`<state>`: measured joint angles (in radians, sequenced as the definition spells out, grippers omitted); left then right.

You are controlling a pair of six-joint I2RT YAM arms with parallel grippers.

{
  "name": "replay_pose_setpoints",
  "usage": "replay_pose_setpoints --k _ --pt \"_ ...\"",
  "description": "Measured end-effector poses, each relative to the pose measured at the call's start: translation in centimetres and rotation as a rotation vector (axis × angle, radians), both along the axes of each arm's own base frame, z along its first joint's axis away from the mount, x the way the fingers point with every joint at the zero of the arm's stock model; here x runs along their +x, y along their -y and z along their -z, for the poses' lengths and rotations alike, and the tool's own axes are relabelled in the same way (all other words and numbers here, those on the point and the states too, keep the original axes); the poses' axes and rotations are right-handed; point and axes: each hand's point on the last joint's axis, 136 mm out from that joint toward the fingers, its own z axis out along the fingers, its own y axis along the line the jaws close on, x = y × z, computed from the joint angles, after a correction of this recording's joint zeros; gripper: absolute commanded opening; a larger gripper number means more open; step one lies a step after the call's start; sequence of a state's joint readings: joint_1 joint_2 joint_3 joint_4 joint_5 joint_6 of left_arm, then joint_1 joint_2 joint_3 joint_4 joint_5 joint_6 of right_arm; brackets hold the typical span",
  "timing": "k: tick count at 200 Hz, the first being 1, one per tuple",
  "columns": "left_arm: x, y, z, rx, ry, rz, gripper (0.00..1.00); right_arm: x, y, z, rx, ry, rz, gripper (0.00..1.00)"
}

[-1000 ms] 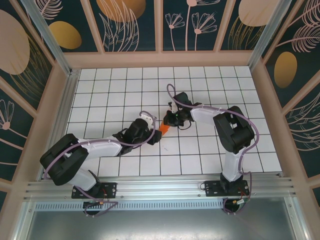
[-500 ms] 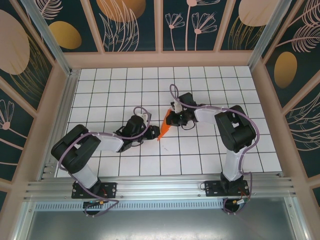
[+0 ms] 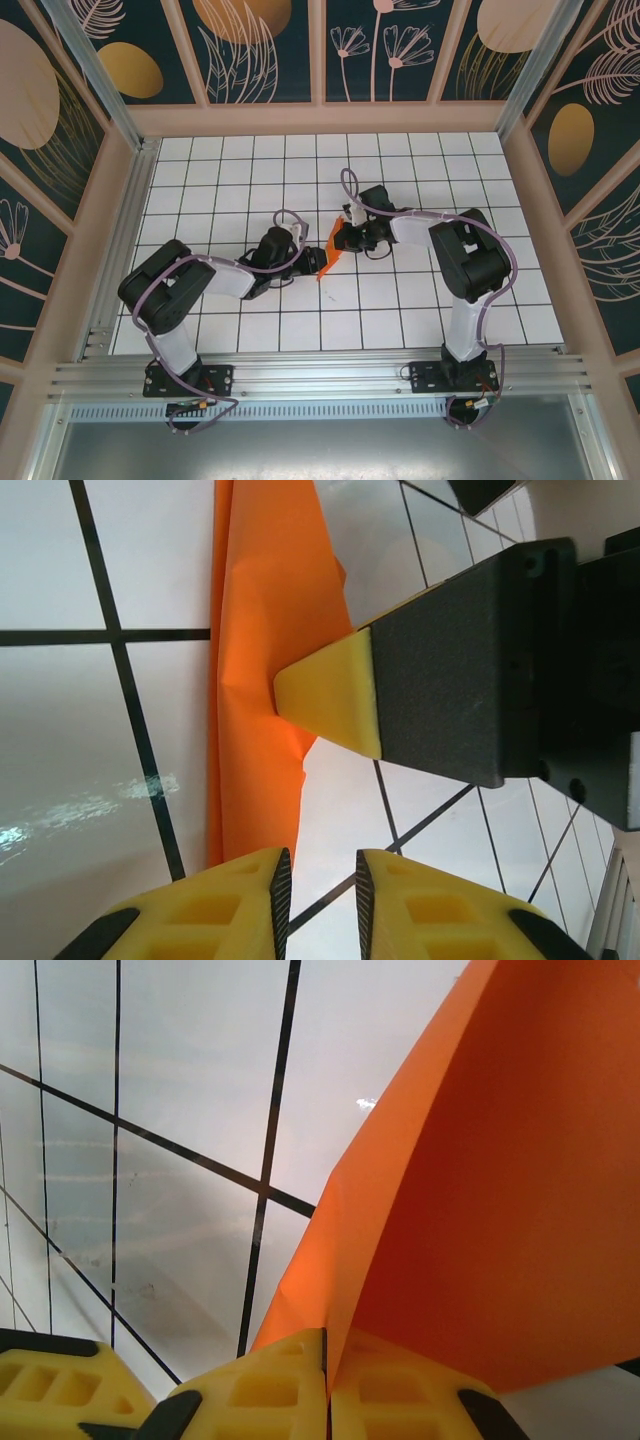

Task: Fold a paper plane with a square sheet of paper (pick it up from the middle)
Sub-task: Fold the wing for the fifth time at the center of the table.

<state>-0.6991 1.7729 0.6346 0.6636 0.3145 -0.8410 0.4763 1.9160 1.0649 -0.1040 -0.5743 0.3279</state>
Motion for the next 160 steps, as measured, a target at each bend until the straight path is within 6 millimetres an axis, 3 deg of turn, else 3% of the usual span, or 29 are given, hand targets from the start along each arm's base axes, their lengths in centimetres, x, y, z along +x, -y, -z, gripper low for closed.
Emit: replay_pose_setpoints --k 36,93,160 --pt "-0.1 0.4 0.5 -0.001 -0.018 0.02 0.25 0.0 0.1 0.0 -0.002 0.003 -0.002 0.06" --pt "0.8 1.6 -0.3 -0.03 0.001 0.04 0.25 0.0 0.2 0.6 -0.008 -0.009 0.0 0.06" --pt "0.6 1.7 0.8 -0.012 -0.016 0.054 0.25 0.0 0.2 0.7 -0.009 -0.011 0.001 0.06"
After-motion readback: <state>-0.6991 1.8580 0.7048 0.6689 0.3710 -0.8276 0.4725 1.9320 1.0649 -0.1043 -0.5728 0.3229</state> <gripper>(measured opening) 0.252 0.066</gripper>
